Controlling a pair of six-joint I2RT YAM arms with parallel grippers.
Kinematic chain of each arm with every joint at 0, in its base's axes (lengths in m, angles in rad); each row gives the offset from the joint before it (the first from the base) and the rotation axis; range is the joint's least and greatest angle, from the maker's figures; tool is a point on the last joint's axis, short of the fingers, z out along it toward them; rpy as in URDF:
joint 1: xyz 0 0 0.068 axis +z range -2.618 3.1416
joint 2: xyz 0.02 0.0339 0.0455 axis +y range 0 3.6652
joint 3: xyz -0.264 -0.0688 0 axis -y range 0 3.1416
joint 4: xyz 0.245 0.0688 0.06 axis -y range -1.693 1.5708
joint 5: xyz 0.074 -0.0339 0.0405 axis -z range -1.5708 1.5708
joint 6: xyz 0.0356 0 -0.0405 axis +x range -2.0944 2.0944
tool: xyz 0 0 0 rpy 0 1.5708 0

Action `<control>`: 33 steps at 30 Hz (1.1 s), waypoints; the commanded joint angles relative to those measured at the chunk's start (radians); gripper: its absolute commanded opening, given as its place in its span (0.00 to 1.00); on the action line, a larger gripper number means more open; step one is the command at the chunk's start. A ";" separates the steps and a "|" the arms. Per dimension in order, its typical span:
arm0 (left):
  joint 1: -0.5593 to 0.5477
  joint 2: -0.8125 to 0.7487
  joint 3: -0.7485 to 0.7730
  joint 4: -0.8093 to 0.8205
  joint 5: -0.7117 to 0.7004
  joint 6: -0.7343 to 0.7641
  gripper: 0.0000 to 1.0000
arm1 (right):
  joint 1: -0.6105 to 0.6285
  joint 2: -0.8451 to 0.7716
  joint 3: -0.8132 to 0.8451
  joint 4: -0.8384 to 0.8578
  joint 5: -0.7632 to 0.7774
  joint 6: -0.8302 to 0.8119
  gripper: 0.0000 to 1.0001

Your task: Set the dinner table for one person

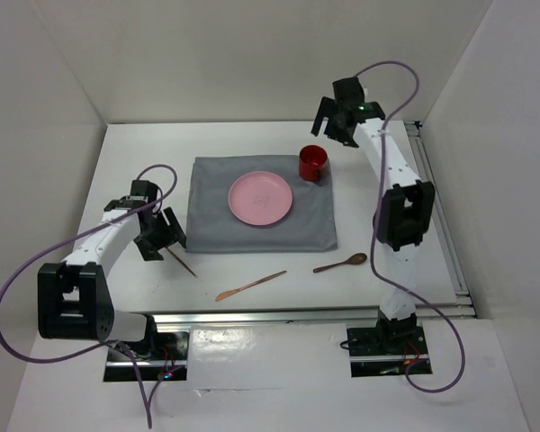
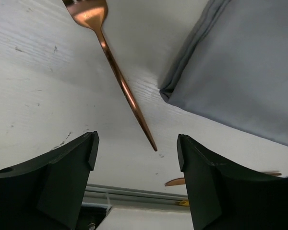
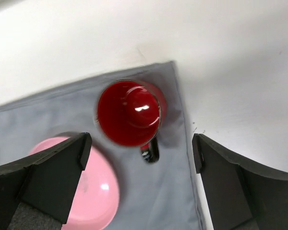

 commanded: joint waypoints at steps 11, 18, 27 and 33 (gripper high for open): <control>0.016 0.241 -0.058 0.236 -0.048 -0.201 0.67 | 0.027 -0.536 -0.457 0.156 -0.013 -0.004 0.99; 0.026 0.281 0.002 0.157 -0.117 -0.185 0.00 | 0.027 -0.606 -0.575 0.156 0.007 0.005 0.99; -0.174 0.204 0.279 -0.038 -0.290 0.027 0.00 | 0.067 -0.740 -0.832 0.113 -0.045 0.017 0.97; -0.282 0.297 0.425 -0.038 -0.189 0.129 0.00 | 0.118 -0.826 -1.036 0.040 -0.066 0.097 0.99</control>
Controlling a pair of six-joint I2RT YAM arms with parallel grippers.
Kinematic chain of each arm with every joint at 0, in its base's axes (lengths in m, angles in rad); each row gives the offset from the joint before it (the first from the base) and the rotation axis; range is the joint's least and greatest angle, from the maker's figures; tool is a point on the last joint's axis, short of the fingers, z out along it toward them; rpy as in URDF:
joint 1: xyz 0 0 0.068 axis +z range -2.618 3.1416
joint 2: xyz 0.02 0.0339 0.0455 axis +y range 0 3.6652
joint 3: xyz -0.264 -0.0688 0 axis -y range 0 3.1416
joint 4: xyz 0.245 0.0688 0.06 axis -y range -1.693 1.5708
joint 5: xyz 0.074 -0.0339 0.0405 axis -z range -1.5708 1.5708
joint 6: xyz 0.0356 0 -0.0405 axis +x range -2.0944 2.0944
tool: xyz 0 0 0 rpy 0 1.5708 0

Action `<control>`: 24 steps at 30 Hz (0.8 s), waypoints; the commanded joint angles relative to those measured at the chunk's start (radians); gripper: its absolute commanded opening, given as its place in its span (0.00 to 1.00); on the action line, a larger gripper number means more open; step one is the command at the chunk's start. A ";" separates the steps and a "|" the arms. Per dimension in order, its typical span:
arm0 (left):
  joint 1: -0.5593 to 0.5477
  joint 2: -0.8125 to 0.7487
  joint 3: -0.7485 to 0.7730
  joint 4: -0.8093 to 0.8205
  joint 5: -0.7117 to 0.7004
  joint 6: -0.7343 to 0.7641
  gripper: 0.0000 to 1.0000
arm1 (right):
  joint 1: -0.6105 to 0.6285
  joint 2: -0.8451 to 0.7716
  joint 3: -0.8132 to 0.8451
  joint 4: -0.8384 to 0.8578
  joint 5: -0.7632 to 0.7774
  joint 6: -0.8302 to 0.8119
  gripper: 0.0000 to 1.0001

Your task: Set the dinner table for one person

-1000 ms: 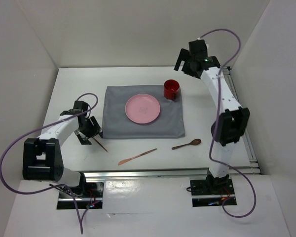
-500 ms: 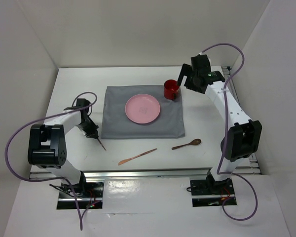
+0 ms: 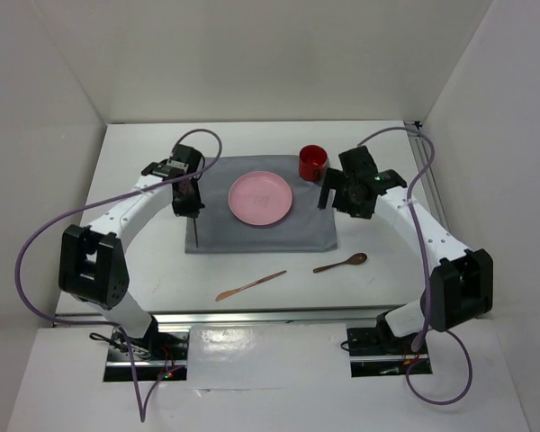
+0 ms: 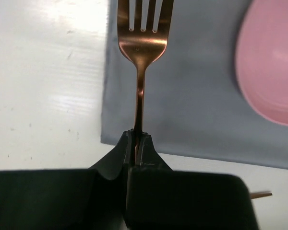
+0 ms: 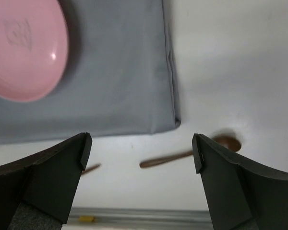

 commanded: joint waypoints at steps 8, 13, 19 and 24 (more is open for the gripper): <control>-0.097 0.304 0.314 -0.068 -0.010 0.132 0.00 | -0.041 -0.226 -0.255 -0.087 -0.138 0.174 0.99; -0.097 0.430 0.359 -0.086 -0.022 0.121 0.00 | -0.051 -0.355 -0.371 -0.087 -0.137 0.360 0.91; -0.097 0.465 0.371 -0.046 -0.041 0.063 0.27 | -0.051 -0.365 -0.492 -0.066 -0.100 0.463 0.75; -0.097 0.423 0.353 -0.056 -0.030 0.052 0.67 | -0.040 -0.317 -0.560 0.023 -0.138 0.527 0.72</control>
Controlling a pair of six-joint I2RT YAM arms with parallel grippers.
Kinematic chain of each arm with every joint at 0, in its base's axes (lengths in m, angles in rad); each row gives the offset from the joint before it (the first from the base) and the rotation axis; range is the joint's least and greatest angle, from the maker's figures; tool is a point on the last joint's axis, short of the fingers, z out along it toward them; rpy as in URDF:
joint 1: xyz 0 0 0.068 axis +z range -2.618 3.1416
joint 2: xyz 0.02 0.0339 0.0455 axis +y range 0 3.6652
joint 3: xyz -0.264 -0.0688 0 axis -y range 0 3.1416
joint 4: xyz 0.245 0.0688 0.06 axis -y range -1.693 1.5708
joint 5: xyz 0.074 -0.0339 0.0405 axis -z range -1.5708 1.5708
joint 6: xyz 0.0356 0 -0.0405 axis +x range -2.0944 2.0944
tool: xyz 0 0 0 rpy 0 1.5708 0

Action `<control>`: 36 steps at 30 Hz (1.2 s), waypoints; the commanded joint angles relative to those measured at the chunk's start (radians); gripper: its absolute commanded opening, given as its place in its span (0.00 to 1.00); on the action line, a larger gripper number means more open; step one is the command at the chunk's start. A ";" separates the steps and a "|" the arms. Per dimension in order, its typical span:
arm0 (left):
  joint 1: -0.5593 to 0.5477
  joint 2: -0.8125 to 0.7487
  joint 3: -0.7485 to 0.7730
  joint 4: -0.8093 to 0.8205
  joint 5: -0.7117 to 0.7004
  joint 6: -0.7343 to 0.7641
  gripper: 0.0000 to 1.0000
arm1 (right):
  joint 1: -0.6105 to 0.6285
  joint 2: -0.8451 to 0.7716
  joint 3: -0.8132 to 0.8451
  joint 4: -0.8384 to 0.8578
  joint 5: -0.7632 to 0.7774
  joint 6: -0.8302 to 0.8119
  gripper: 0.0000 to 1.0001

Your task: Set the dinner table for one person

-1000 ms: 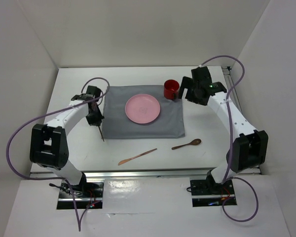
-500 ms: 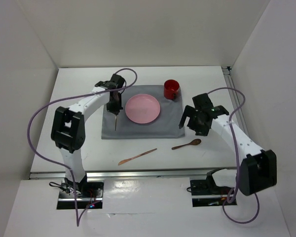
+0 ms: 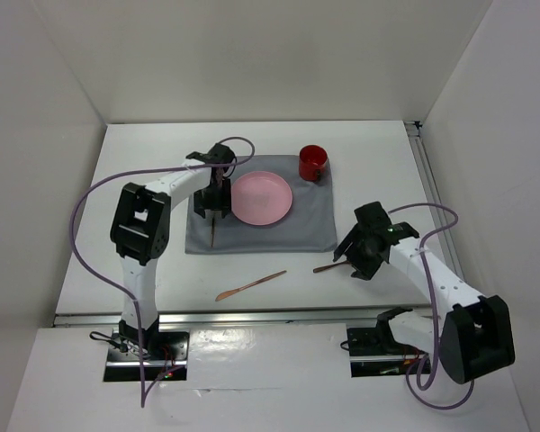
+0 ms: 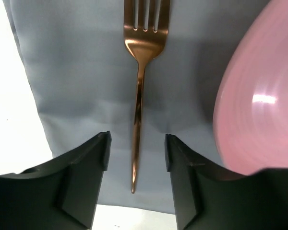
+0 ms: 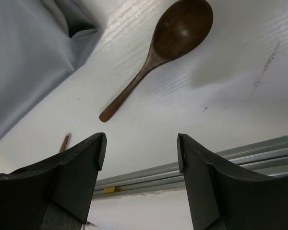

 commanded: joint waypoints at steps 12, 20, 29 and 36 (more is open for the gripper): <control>-0.018 -0.410 -0.034 -0.121 0.038 -0.009 0.78 | 0.110 0.289 0.028 0.175 0.016 0.210 0.72; -0.018 -0.596 -0.109 -0.132 0.094 -0.020 0.78 | 0.119 0.357 0.028 0.177 0.090 0.324 0.56; -0.018 -0.596 -0.091 -0.132 0.085 -0.011 0.78 | 0.119 0.351 0.059 0.168 0.111 0.324 0.55; -0.018 -0.587 -0.109 -0.123 0.085 -0.001 0.78 | 0.119 0.450 0.111 0.126 0.179 0.335 0.34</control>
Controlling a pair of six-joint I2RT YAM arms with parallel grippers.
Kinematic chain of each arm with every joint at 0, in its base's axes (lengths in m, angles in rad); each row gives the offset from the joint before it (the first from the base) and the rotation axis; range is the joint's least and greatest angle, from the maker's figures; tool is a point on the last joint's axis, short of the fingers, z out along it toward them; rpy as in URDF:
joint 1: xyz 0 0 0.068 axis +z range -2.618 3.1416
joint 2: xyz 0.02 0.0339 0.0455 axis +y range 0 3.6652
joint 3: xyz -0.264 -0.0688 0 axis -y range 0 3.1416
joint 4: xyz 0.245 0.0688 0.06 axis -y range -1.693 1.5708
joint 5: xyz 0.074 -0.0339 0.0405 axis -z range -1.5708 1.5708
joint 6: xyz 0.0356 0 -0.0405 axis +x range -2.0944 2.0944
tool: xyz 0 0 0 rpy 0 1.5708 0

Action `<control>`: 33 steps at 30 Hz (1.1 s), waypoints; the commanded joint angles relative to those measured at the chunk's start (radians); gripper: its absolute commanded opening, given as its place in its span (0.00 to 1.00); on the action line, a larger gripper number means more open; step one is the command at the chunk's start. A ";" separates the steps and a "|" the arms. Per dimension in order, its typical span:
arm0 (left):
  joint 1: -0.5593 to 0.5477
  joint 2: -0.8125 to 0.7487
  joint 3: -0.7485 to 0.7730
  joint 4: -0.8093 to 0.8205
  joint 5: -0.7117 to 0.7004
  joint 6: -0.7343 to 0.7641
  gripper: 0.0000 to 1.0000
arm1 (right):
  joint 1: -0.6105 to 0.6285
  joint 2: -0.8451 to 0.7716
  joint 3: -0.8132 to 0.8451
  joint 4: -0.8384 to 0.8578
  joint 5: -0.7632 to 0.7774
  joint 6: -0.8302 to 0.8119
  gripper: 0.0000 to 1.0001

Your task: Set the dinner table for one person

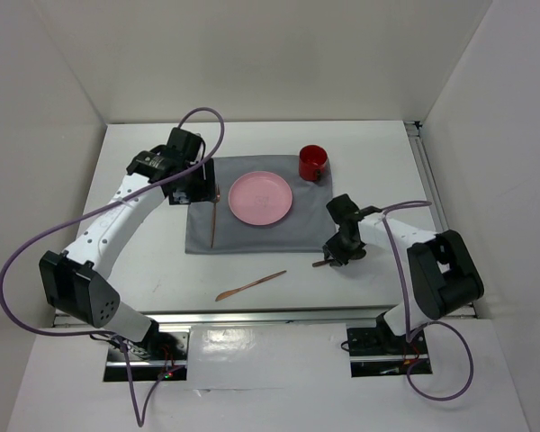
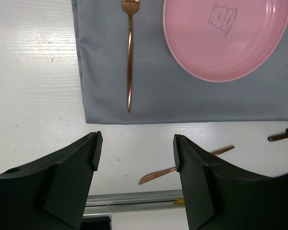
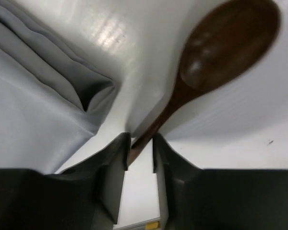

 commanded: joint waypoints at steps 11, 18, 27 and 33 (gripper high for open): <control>-0.004 -0.014 -0.053 -0.004 -0.016 0.007 0.78 | 0.056 -0.117 0.137 -0.208 0.251 -0.017 0.00; -0.004 -0.034 -0.053 0.005 -0.039 -0.002 0.78 | 0.076 0.028 0.329 0.048 0.052 -0.563 0.00; -0.004 -0.023 -0.031 -0.032 -0.030 -0.002 0.78 | 0.076 0.334 0.571 0.083 -0.058 -0.801 0.00; -0.004 -0.023 -0.031 -0.041 -0.040 0.007 0.78 | 0.067 0.493 0.682 0.019 -0.121 -0.856 0.00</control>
